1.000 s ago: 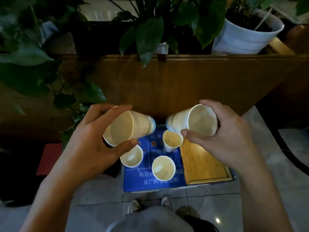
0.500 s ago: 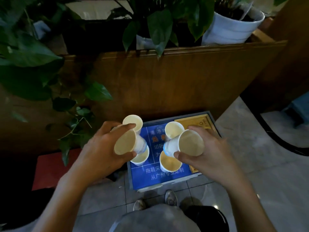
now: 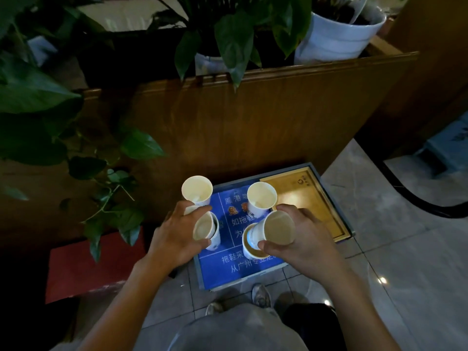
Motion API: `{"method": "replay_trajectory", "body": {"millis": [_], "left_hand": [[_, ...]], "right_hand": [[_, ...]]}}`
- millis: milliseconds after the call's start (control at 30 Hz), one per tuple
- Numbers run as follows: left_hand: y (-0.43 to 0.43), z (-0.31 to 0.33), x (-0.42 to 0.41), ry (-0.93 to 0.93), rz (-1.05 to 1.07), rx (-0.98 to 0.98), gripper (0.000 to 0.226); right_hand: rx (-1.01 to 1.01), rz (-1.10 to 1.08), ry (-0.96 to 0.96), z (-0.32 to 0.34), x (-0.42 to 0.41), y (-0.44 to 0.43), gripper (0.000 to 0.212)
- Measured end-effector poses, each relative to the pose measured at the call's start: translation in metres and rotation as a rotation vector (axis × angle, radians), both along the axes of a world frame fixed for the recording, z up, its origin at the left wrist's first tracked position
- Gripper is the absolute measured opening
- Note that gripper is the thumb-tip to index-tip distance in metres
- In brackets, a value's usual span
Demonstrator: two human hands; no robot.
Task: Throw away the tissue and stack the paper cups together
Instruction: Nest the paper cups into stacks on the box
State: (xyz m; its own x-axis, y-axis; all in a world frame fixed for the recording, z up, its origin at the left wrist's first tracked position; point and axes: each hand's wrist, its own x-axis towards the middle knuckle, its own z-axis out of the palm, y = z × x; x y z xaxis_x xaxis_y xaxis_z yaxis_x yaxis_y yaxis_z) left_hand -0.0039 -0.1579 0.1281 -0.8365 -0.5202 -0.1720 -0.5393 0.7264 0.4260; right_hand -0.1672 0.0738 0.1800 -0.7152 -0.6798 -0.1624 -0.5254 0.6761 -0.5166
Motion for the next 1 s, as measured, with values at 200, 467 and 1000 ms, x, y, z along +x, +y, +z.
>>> {"method": "replay_trajectory", "body": {"millis": [200,467,1000], "left_hand": [[0.011,-0.024,-0.013,-0.085,-0.012,0.021,0.079],[0.02,-0.026,-0.044,-0.252,-0.075,-0.056,0.088],[0.046,-0.033,-0.015,-0.272,-0.048,0.001,0.092]], "right_hand": [[0.021,0.008,-0.027,-0.015,-0.005,-0.006,0.087],[0.041,0.016,-0.056,-0.036,-0.011,-0.012,0.085],[0.222,0.139,-0.108,-0.078,-0.001,-0.04,0.095]]}}
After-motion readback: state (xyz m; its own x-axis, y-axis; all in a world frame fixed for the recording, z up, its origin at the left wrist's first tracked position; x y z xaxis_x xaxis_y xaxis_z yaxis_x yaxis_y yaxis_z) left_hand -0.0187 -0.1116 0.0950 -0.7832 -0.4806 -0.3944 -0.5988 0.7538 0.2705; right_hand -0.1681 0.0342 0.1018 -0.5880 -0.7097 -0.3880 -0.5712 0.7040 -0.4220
